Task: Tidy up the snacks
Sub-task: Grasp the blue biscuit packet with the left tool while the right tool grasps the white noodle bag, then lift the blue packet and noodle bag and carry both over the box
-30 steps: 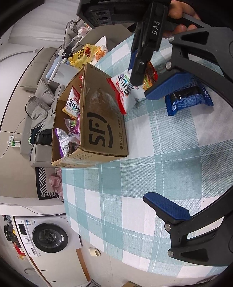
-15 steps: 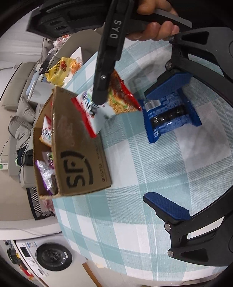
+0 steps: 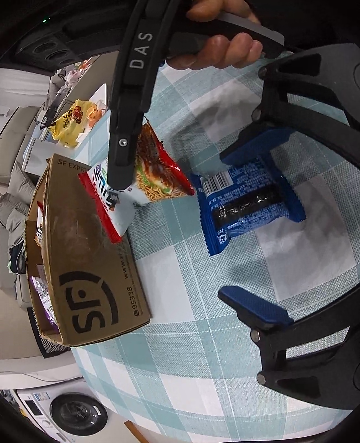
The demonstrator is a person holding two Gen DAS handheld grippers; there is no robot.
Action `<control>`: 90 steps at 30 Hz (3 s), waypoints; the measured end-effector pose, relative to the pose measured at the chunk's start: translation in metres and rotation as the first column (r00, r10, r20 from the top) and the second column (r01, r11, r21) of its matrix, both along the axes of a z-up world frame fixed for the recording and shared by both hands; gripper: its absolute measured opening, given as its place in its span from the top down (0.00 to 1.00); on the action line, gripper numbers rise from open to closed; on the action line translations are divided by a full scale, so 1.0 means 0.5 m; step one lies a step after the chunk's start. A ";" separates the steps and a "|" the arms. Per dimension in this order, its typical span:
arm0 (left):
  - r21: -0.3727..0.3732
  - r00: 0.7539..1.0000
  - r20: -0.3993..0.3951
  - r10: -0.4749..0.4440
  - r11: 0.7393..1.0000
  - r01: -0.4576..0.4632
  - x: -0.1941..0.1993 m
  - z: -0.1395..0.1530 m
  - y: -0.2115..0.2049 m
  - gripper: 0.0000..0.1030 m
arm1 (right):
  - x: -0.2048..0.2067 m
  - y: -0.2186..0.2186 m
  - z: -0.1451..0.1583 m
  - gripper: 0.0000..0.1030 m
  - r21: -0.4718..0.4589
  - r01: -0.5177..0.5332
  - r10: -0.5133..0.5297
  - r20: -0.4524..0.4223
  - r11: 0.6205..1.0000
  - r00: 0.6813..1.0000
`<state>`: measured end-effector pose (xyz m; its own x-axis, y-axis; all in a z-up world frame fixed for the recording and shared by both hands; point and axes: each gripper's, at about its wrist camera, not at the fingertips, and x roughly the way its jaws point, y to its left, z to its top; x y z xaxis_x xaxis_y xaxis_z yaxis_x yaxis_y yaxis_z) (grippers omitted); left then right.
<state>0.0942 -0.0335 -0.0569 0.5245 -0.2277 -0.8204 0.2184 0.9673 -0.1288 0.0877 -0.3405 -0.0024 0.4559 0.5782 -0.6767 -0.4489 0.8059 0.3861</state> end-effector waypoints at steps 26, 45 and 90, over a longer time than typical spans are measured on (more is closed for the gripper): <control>-0.097 0.997 0.070 -0.013 0.995 0.020 -0.024 0.047 0.038 0.59 | -0.011 -0.012 0.029 0.55 0.037 -0.013 0.012 0.027 0.999 1.000; -0.151 0.963 0.241 0.119 0.985 -0.084 -0.055 0.154 0.110 0.59 | -0.043 -0.036 0.112 0.55 0.097 -0.028 0.015 0.129 0.995 0.991; -0.155 0.892 0.404 0.201 0.976 -0.150 0.162 0.305 0.171 0.59 | 0.079 -0.077 0.247 0.55 0.191 0.106 -0.148 0.224 0.976 0.963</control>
<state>0.1751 0.0520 0.0955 0.8513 -0.1808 -0.4925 0.1047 0.9784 -0.1783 0.1274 -0.3790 0.1211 0.6675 0.6049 -0.4342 -0.4424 0.7913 0.4222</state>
